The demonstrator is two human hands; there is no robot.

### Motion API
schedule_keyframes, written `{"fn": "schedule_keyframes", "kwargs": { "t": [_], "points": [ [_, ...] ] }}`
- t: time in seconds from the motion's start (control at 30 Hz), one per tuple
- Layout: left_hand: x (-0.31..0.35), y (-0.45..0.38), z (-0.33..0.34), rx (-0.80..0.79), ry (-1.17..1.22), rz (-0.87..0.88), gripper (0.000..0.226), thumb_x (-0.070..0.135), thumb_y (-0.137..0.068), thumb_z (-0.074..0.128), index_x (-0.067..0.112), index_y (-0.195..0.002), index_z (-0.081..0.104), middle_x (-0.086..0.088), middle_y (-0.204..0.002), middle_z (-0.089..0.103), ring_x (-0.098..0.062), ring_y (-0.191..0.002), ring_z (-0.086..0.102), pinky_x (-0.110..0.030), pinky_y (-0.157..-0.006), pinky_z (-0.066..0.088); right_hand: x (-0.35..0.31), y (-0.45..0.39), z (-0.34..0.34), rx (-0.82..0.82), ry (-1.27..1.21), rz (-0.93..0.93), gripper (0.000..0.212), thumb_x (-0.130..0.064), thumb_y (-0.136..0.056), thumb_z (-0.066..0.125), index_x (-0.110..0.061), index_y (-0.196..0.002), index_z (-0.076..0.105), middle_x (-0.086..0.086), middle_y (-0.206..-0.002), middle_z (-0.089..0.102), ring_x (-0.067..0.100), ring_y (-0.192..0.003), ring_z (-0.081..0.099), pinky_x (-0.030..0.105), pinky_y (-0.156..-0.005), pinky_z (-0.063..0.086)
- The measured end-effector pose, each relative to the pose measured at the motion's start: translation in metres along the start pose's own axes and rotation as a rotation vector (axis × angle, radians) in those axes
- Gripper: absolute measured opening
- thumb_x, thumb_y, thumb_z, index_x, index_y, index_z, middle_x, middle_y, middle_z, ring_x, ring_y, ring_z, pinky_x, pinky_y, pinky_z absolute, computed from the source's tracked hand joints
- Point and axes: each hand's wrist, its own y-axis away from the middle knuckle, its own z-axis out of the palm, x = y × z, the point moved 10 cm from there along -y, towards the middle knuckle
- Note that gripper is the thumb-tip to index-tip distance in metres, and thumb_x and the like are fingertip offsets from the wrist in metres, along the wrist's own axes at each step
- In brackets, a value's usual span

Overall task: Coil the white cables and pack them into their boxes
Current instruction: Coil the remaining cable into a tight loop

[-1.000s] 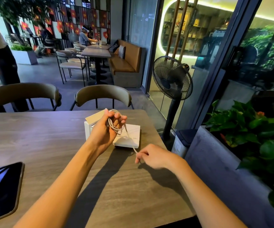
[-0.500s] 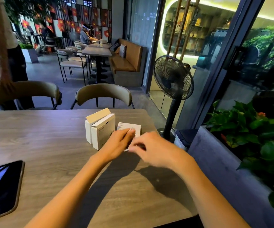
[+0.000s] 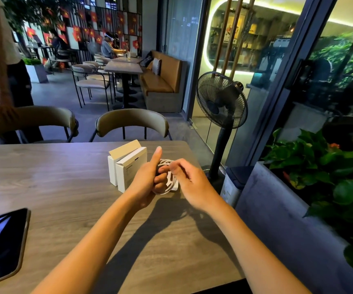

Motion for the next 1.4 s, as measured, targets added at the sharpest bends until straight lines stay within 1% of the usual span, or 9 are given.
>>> {"fn": "schedule_keyframes", "kwargs": {
  "t": [0.13, 0.3, 0.37, 0.63, 0.77, 0.9, 1.07, 1.2, 1.4],
  "points": [
    [-0.007, 0.0, -0.018, 0.223, -0.093, 0.01, 0.062, 0.062, -0.101, 0.038, 0.014, -0.067, 0.052, -0.001, -0.049, 0.041, -0.012, -0.044, 0.038, -0.02, -0.045, 0.03, 0.0, -0.002, -0.001, 0.077, -0.069, 0.015, 0.017, -0.036, -0.103, 0.059, -0.022, -0.105, 0.069, -0.008, -0.092, 0.074, -0.003, -0.08, 0.068, 0.014, -0.068, 0.051],
    [0.004, 0.005, -0.033, 0.459, -0.258, 0.073, 0.062, 0.065, -0.098, 0.043, 0.017, -0.06, 0.053, 0.004, -0.046, 0.056, -0.003, -0.043, 0.055, -0.021, -0.055, 0.044, 0.012, 0.0, 0.007, 0.064, -0.266, 0.122, 0.025, -0.032, -0.107, 0.054, -0.02, -0.091, 0.068, -0.008, -0.078, 0.072, 0.003, -0.074, 0.068, 0.02, -0.071, 0.052],
    [0.008, 0.005, -0.02, 0.339, -0.278, 0.062, 0.063, 0.067, -0.097, 0.041, 0.017, -0.061, 0.051, 0.003, -0.048, 0.054, -0.005, -0.044, 0.053, -0.02, -0.053, 0.043, 0.019, 0.001, 0.003, 0.094, -0.307, 0.155, 0.028, -0.035, -0.107, 0.052, -0.018, -0.089, 0.066, -0.007, -0.076, 0.067, 0.009, -0.075, 0.064, 0.027, -0.073, 0.052],
    [-0.008, 0.007, 0.01, -0.084, -0.154, -0.039, 0.048, 0.046, -0.105, 0.042, 0.008, -0.097, 0.07, -0.005, -0.071, 0.063, -0.012, -0.067, 0.062, -0.026, -0.071, 0.052, 0.016, 0.002, -0.02, 0.219, 0.014, 0.034, 0.024, -0.029, -0.109, 0.048, -0.024, -0.088, 0.059, -0.008, -0.075, 0.065, -0.004, -0.065, 0.062, 0.014, -0.058, 0.047],
    [-0.013, 0.007, 0.012, -0.098, -0.005, -0.061, 0.041, 0.042, -0.106, 0.047, 0.013, -0.098, 0.075, -0.007, -0.078, 0.06, -0.018, -0.077, 0.059, -0.032, -0.081, 0.054, 0.035, 0.003, -0.022, 0.301, -0.158, 0.126, 0.025, -0.033, -0.107, 0.052, -0.018, -0.099, 0.07, -0.002, -0.082, 0.074, 0.006, -0.074, 0.069, 0.019, -0.064, 0.054],
    [-0.007, 0.005, 0.009, -0.058, -0.038, -0.042, 0.049, 0.043, -0.104, 0.049, 0.026, -0.069, 0.077, -0.009, -0.077, 0.056, -0.019, -0.075, 0.058, -0.027, -0.074, 0.056, 0.042, 0.004, -0.018, 0.316, -0.433, 0.203, 0.025, -0.027, -0.106, 0.056, -0.008, -0.106, 0.072, -0.001, -0.081, 0.076, 0.01, -0.075, 0.072, 0.019, -0.067, 0.056],
    [0.001, -0.002, 0.002, -0.028, -0.134, 0.017, 0.041, 0.037, -0.104, 0.051, 0.003, -0.111, 0.074, 0.0, -0.066, 0.058, -0.012, -0.063, 0.063, -0.022, -0.063, 0.054, 0.054, 0.002, -0.004, 0.275, -0.675, 0.32, 0.036, -0.029, -0.106, 0.055, 0.004, -0.114, 0.065, 0.01, -0.08, 0.067, 0.022, -0.08, 0.069, 0.028, -0.07, 0.059],
    [0.002, -0.003, 0.002, -0.084, -0.201, 0.008, 0.037, 0.035, -0.104, 0.052, 0.007, -0.107, 0.076, -0.006, -0.073, 0.065, -0.017, -0.07, 0.066, -0.025, -0.069, 0.056, 0.058, 0.001, -0.003, 0.255, -0.659, 0.308, 0.027, -0.027, -0.107, 0.054, -0.006, -0.113, 0.069, 0.023, -0.103, 0.074, 0.028, -0.093, 0.073, 0.042, -0.087, 0.06],
    [-0.009, -0.004, -0.009, -0.09, -0.18, -0.021, 0.035, 0.03, -0.107, 0.047, 0.006, -0.112, 0.072, -0.008, -0.089, 0.069, -0.019, -0.084, 0.07, -0.027, -0.077, 0.058, 0.043, -0.007, -0.015, 0.171, -0.254, 0.165, 0.019, -0.029, -0.107, 0.053, -0.017, -0.105, 0.068, -0.004, -0.074, 0.068, 0.007, -0.07, 0.066, 0.022, -0.068, 0.054]
  ]
}}
